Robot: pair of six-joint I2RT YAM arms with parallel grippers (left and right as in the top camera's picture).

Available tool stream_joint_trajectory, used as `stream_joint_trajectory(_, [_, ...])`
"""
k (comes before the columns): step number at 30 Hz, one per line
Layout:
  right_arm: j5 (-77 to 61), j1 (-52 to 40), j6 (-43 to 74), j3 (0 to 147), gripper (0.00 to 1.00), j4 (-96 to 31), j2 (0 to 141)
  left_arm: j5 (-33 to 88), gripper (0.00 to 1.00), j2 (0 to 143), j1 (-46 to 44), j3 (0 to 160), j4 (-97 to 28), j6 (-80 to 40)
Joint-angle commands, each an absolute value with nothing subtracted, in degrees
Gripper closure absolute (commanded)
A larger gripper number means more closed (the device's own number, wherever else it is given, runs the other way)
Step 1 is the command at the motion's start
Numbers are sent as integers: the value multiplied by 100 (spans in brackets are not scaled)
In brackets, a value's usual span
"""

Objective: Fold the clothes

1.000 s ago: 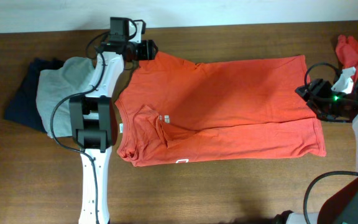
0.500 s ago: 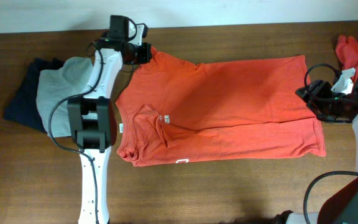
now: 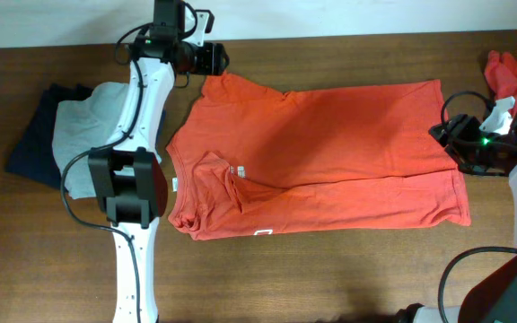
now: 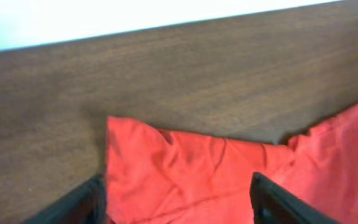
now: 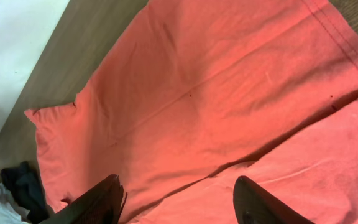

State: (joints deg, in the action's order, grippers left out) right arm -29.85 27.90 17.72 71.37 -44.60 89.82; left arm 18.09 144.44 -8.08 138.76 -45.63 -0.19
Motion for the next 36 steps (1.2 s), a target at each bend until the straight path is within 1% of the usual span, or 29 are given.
stream_joint_trajectory(1, [-2934, 2670, 1693, 7207, 38, -4475, 8919, 1559, 24, 14883, -773, 13906, -4329, 91])
stream_joint_trajectory(7, [-2928, 2469, 1669, 7201, 37, -4578, 8919, 1557, 24, 15246, -779, 13906, -3651, 91])
stream_joint_trajectory(11, [-2930, 2397, 1671, 7201, 37, -4626, 8919, 1555, 27, 15310, -784, 13904, -3398, 93])
stream_joint_trajectory(13, [-2928, 2394, 1669, 7201, 38, -4652, 8919, 1559, 32, 15356, -808, 13904, -3343, 91])
stream_joint_trajectory(15, [-2926, 2394, 1671, 7201, 38, -4674, 8919, 1557, 34, 15421, -849, 13904, -3336, 89])
stream_joint_trajectory(25, [-2926, 2397, 1669, 7201, 38, -4895, 8919, 1559, 36, 15668, -928, 13904, -3461, 89])
stream_joint_trajectory(26, [-2923, 2397, 1669, 7201, 38, -4917, 8919, 1559, 38, 15668, -928, 13904, -3446, 89])
stream_joint_trajectory(28, [-2908, 2397, 1669, 7201, 38, -4954, 8919, 1562, 47, 15668, -934, 13906, -3433, 89])
stream_joint_trajectory(29, [-2908, 2397, 1669, 7201, 38, -4967, 8919, 1564, 57, 15668, -939, 13906, -3437, 89])
stream_joint_trajectory(32, [-2880, 2397, 1667, 7201, 38, -5024, 8919, 1625, 96, 15664, -939, 13909, -3503, 91])
stream_joint_trajectory(33, [-2862, 2397, 1664, 7201, 38, -5037, 8919, 1699, 100, 15662, -939, 13931, -3524, 89])
stream_joint_trajectory(36, [-2766, 2397, 1625, 7201, 38, -5061, 8919, 1988, 100, 15653, -921, 14223, -3844, 89])
